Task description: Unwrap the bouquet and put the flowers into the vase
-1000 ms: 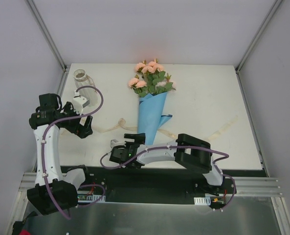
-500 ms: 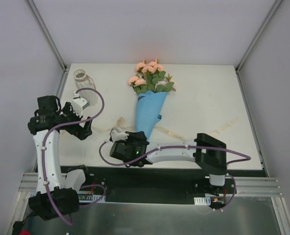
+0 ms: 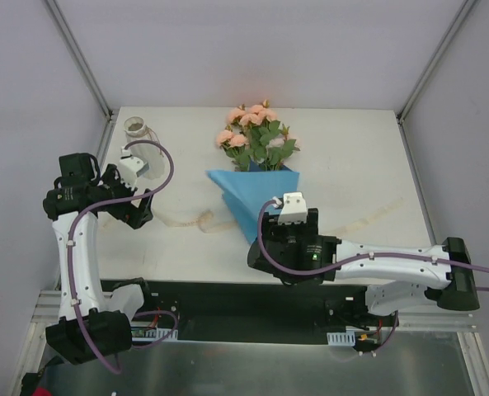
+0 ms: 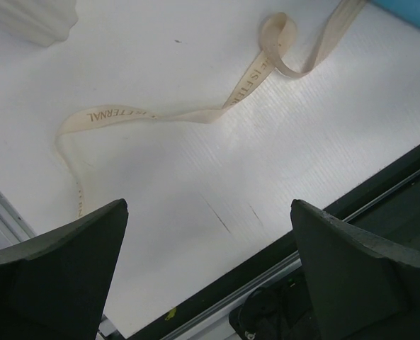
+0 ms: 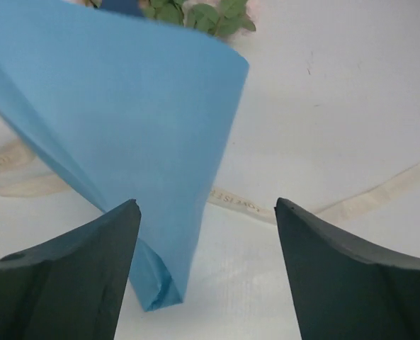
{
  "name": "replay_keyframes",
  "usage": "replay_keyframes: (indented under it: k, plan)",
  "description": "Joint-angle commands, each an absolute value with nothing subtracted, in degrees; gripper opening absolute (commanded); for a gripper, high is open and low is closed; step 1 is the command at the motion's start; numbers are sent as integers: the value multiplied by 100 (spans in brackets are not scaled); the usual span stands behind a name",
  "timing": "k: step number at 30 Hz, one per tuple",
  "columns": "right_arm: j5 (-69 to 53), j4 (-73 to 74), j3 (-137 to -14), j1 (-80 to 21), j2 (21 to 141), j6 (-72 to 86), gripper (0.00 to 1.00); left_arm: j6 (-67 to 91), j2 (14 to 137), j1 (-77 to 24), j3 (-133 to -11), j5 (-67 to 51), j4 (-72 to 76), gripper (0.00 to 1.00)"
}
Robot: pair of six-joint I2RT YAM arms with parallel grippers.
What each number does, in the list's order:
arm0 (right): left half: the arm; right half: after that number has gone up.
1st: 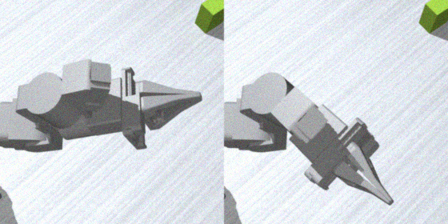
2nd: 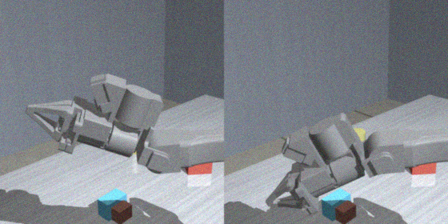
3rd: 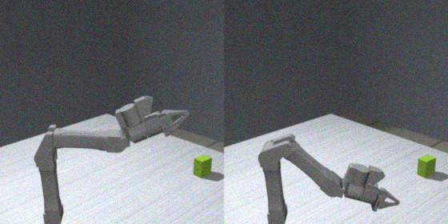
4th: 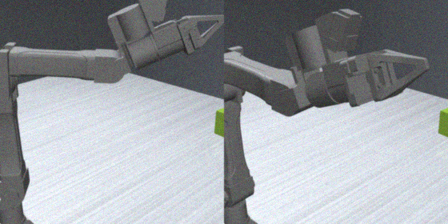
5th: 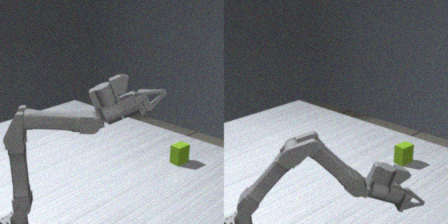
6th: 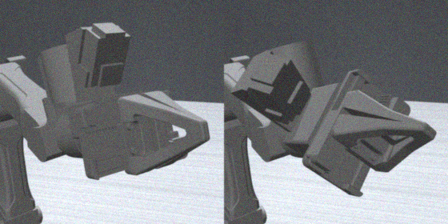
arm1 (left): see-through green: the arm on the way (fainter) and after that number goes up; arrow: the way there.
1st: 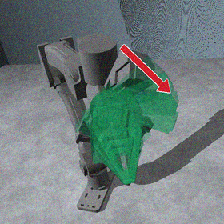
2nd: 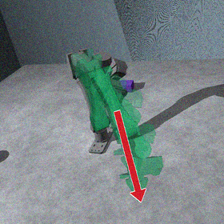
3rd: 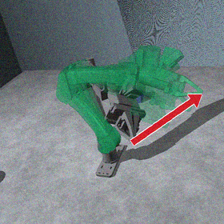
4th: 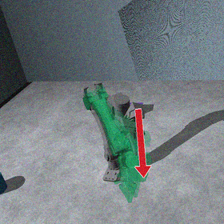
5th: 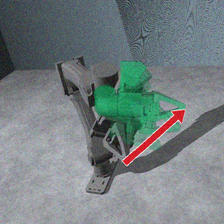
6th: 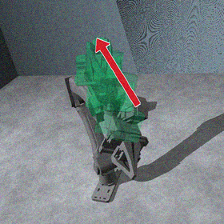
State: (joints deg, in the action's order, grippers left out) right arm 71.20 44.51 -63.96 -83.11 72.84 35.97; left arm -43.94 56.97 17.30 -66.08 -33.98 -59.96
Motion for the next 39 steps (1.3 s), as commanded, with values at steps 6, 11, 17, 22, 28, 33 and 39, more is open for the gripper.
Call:
replay_keyframes:
  k: [6,11,17,22,28,33,39]
  plan:
    - [6768,4809,-6310,-8411,7488,4187,89,-4315,5845,1740,-6943,-3577,-6126,99]
    - [7031,4483,-6802,-8402,7865,3631,91,-4307,5783,1740,-6952,-3604,-6152,99]
    - [5830,4376,-6550,-7587,7736,4015,92,-4316,5774,1740,-7049,-3630,-6231,99]
    - [4485,3929,-5486,-6515,6848,4412,92,-4316,5792,1740,-7145,-3718,-6275,99]
    - [3570,3631,-4878,-5373,6434,4413,92,-4263,5871,1740,-7251,-3771,-6310,99]
    - [2866,2954,-4658,-4528,6591,4008,89,-4254,5827,1740,-7242,-3806,-6354,99]
    - [2514,2857,-4667,-4377,6926,4095,82,-4280,5783,1740,-7268,-3788,-6398,99]
